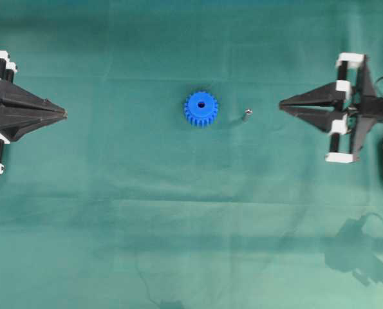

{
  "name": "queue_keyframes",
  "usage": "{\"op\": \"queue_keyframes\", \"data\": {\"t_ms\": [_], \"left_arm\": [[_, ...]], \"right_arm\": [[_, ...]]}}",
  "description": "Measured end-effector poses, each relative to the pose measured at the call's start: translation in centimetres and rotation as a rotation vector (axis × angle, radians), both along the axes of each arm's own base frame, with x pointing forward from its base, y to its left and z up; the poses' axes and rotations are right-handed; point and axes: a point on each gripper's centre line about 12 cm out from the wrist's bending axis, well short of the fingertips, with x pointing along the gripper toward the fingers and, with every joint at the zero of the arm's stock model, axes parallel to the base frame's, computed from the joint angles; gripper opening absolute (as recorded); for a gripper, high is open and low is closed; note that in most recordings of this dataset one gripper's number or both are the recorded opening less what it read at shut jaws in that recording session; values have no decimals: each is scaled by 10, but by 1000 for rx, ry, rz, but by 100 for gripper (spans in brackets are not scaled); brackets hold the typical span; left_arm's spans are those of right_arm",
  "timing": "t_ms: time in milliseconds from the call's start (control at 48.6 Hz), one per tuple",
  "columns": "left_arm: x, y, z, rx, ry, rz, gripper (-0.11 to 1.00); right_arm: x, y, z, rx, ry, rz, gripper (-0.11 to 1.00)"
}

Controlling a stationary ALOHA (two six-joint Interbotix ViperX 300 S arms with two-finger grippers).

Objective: Insert the shaft placed at a random location into the center hole of the small gear at another random location.
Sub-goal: 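Move the right gripper left toward the small metal shaft, then close the right gripper around the top of the metal shaft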

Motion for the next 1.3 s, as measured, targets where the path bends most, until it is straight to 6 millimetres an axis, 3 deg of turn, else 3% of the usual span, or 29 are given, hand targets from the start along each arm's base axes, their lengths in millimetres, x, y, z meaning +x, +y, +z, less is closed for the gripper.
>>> {"op": "queue_keyframes", "data": {"t_ms": [144, 247, 474, 721, 968, 1174, 1297], "left_arm": [[0, 0, 0, 0, 0, 0, 0], [0, 0, 0, 0, 0, 0, 0], [0, 0, 0, 0, 0, 0, 0], [0, 0, -1, 0, 3, 0, 0], [0, 0, -2, -1, 5, 0, 0], [0, 0, -2, -1, 6, 0, 0], [0, 0, -2, 0, 6, 0, 0]], "right_arm": [[15, -9, -31, 30, 75, -38, 73], [25, -13, -50, 49, 113, -62, 66], [33, -27, -90, 98, 189, -148, 69], [42, -30, -112, 108, 241, -161, 69], [44, -30, -121, 127, 264, -174, 64], [44, -31, -127, 135, 281, -180, 52], [45, -31, -129, 133, 287, -178, 29]]}}
